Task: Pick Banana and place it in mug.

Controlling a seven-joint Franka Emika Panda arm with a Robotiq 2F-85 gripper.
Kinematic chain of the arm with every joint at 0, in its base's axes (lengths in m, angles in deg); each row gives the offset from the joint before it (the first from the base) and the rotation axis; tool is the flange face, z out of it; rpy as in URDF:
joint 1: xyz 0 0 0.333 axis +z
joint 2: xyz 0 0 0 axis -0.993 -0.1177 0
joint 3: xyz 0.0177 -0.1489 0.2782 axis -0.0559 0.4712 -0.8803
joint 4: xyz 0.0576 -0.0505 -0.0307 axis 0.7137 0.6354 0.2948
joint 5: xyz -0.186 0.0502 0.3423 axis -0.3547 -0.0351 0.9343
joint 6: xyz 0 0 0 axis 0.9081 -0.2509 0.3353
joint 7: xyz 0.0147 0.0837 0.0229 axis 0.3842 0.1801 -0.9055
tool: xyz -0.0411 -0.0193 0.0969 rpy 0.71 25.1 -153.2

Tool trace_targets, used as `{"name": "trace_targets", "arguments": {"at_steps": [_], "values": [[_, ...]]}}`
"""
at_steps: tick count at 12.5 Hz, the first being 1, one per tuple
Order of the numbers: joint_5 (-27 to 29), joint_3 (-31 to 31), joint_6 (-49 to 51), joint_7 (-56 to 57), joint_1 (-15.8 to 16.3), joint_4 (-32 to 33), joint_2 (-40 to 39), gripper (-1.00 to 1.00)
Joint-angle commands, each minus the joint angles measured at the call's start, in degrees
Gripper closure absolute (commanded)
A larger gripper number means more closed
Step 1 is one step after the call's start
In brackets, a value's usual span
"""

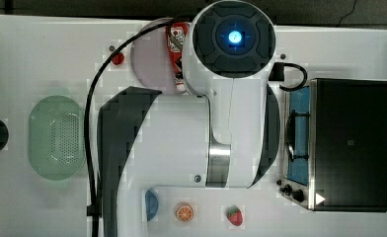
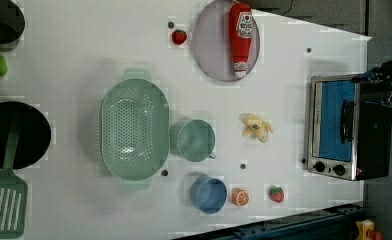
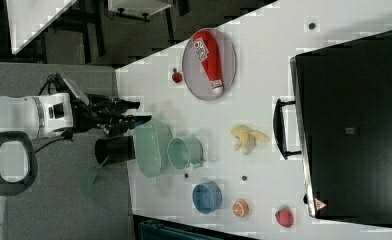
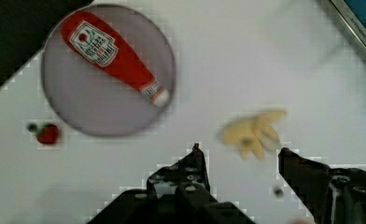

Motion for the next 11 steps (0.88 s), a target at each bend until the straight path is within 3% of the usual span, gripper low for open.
{"name": "trace_targets", "arguments": {"at_steps": [1,3,6,11], "values": [[-1.4,1.3,11.0,-5.3,-0.9,3.6,14.6,-0.60],[-1.4,1.2,10.8,-5.2,-0.9,5.1,14.3,-1.00],[-1.4,1.1,7.4,-2.3,-0.8,9.7,12.8,-1.00],[-1.4,1.1,-3.8,14.8,-0.8,18.6,7.6,-1.00]]}}
